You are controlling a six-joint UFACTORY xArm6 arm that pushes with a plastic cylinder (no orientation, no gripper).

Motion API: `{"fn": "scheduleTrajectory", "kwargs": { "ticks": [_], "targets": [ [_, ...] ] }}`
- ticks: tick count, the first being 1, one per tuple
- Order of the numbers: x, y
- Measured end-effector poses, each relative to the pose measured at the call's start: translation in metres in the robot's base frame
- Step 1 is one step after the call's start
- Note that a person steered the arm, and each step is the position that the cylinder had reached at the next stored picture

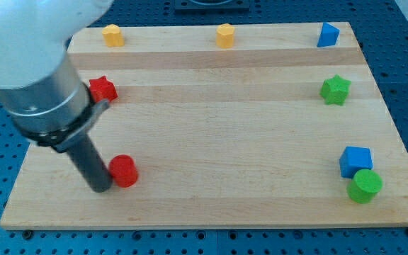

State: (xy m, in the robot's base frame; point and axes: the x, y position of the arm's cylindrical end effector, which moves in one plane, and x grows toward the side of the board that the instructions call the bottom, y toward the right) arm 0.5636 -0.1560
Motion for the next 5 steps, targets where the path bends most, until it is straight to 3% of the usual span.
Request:
{"fn": "scheduleTrajectory", "kwargs": {
  "ticks": [2,5],
  "targets": [
    [-0.038,0.047],
    [-0.063,0.134]
  ]
}}
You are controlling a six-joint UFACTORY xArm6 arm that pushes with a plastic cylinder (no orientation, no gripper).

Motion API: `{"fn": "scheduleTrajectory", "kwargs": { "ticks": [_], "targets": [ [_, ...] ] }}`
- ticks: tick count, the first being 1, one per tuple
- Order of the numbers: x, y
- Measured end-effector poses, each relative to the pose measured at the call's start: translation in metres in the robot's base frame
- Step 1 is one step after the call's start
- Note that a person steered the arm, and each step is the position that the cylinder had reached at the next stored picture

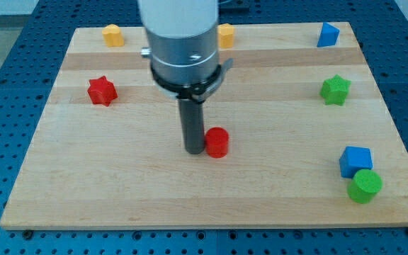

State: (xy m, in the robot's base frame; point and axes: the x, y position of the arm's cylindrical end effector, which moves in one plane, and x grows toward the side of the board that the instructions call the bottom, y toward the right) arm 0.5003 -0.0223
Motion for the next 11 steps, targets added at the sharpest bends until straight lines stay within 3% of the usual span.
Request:
{"fn": "scheduleTrajectory", "kwargs": {
  "ticks": [4,9,11],
  "targets": [
    [-0.011,0.092],
    [0.029,0.089],
    [0.012,0.133]
  ]
}}
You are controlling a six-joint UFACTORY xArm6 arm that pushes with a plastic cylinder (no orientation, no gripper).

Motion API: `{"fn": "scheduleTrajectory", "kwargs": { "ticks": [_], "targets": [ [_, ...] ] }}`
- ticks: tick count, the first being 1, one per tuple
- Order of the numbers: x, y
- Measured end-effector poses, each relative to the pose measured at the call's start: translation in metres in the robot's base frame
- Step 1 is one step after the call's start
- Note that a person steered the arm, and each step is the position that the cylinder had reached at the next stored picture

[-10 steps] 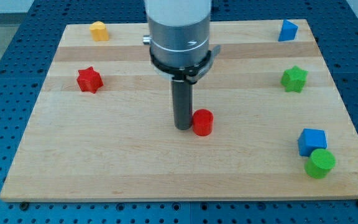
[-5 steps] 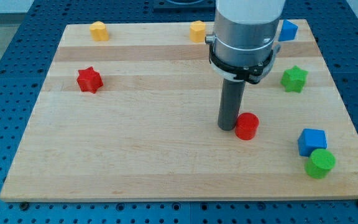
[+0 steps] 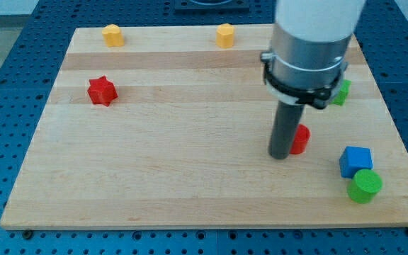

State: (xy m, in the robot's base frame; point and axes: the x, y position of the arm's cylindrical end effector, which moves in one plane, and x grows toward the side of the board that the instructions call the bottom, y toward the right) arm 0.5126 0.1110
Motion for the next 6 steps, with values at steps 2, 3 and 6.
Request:
{"fn": "scheduleTrajectory", "kwargs": {
  "ticks": [2,3,6],
  "targets": [
    [-0.004,0.009],
    [-0.026,0.001],
    [-0.046,0.032]
  ]
}}
